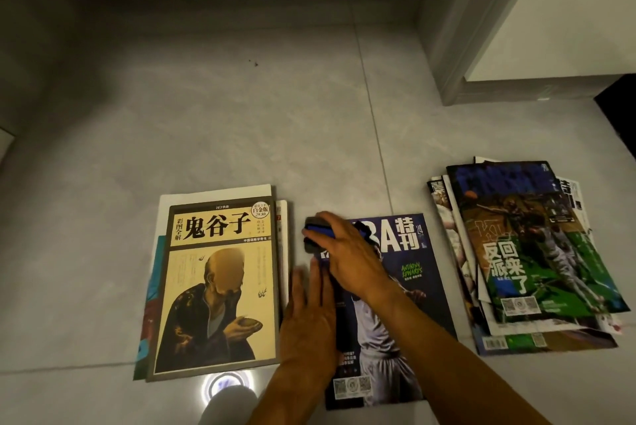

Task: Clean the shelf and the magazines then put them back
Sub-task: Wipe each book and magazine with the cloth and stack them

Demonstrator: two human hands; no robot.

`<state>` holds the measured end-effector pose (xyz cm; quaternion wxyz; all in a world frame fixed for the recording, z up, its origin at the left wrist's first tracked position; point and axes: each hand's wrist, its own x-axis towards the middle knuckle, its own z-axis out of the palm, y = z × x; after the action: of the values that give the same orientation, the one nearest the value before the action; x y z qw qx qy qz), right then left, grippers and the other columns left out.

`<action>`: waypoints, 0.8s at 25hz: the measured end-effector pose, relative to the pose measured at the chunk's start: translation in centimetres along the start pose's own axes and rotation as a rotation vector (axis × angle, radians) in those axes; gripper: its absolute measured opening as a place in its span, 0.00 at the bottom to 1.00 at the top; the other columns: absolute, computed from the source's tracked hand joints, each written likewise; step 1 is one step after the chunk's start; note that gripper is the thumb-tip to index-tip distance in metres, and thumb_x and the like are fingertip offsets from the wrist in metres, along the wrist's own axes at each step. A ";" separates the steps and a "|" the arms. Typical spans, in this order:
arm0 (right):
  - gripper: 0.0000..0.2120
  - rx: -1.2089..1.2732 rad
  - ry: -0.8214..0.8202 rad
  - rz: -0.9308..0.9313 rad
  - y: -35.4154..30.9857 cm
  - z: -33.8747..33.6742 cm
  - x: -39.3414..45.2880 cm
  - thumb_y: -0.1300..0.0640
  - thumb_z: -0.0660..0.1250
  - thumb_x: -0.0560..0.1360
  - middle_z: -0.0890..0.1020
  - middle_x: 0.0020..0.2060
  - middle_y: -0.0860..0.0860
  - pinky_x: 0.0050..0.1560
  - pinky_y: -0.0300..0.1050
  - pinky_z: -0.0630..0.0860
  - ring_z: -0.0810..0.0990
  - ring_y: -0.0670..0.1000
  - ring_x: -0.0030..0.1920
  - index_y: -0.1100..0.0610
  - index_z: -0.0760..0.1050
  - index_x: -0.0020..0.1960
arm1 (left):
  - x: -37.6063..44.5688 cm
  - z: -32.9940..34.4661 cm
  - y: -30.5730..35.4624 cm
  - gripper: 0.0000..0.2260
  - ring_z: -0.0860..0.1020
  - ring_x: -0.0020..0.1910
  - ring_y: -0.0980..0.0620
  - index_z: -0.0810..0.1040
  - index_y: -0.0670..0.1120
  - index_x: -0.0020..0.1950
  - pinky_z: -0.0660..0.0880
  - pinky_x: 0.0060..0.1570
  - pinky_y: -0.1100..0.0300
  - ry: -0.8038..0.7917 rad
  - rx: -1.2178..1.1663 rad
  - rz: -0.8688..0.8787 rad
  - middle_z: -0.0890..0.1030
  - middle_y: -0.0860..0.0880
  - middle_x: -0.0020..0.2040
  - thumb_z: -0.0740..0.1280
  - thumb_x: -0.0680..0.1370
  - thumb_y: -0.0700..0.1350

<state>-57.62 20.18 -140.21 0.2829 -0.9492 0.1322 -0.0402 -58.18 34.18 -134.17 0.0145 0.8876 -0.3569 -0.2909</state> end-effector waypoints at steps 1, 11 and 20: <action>0.33 0.010 0.035 0.047 0.1 0.2 0.0 0.68 0.67 0.73 0.59 0.76 0.52 0.74 0.54 0.61 0.57 0.56 0.75 0.48 0.65 0.74 | -0.1 0.4 -0.1 0.56 0.38 0.77 0.40 0.40 0.44 0.79 0.53 0.75 0.45 0.124 0.014 0.022 0.36 0.42 0.78 0.74 0.67 0.63; 0.19 -0.001 0.040 -0.137 -2.7 2.9 -13.9 0.57 0.63 0.74 0.73 0.67 0.48 0.70 0.53 0.67 0.67 0.51 0.71 0.50 0.75 0.64 | 0.0 1.9 -2.4 0.59 0.57 0.75 0.38 0.59 0.44 0.77 0.49 0.71 0.40 0.238 0.102 0.123 0.62 0.40 0.76 0.78 0.53 0.65; 0.21 -0.051 0.172 0.021 -2.8 1.2 -9.3 0.64 0.68 0.69 0.79 0.62 0.47 0.65 0.50 0.71 0.69 0.52 0.64 0.51 0.79 0.61 | 2.7 -3.2 -3.4 0.48 0.53 0.77 0.48 0.36 0.52 0.78 0.27 0.70 0.43 0.041 0.142 0.180 0.63 0.48 0.75 0.69 0.72 0.54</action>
<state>-65.73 25.62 -139.64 0.2466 -0.9476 0.1671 -0.1152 -52.88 34.42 -133.68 -0.0152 0.8565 -0.4544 -0.2441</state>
